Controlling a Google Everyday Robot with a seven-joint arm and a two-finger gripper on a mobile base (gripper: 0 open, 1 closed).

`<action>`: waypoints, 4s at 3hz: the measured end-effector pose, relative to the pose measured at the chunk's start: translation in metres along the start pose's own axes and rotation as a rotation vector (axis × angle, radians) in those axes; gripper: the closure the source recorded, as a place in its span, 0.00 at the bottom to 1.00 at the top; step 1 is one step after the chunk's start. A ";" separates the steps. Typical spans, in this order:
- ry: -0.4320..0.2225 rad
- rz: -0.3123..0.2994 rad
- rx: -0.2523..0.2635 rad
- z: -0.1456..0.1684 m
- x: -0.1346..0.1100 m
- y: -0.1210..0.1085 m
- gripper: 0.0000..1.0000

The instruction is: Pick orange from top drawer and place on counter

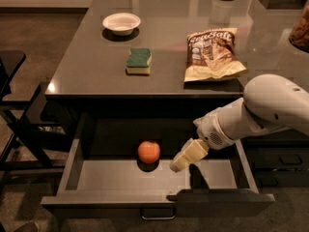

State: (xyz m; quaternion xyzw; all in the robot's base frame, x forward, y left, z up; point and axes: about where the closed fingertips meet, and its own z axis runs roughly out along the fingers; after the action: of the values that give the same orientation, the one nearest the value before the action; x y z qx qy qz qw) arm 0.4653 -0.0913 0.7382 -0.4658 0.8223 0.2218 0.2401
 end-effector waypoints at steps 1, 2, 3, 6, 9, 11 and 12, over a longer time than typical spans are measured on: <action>0.000 0.000 0.000 0.000 0.000 0.000 0.00; -0.035 0.018 -0.007 0.021 0.007 0.004 0.00; -0.122 0.042 -0.017 0.058 0.007 0.002 0.00; -0.208 0.078 -0.027 0.099 0.008 -0.005 0.00; -0.342 0.120 -0.041 0.148 0.005 -0.025 0.00; -0.362 0.094 -0.036 0.146 -0.005 -0.022 0.00; -0.384 0.065 -0.042 0.146 -0.016 -0.018 0.00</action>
Offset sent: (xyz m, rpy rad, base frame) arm -0.0069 0.0240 -0.0571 0.1025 -0.0010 -0.0481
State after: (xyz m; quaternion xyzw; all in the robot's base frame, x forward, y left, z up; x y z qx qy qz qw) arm 0.5156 -0.0033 0.6300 -0.3928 0.7712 0.3315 0.3756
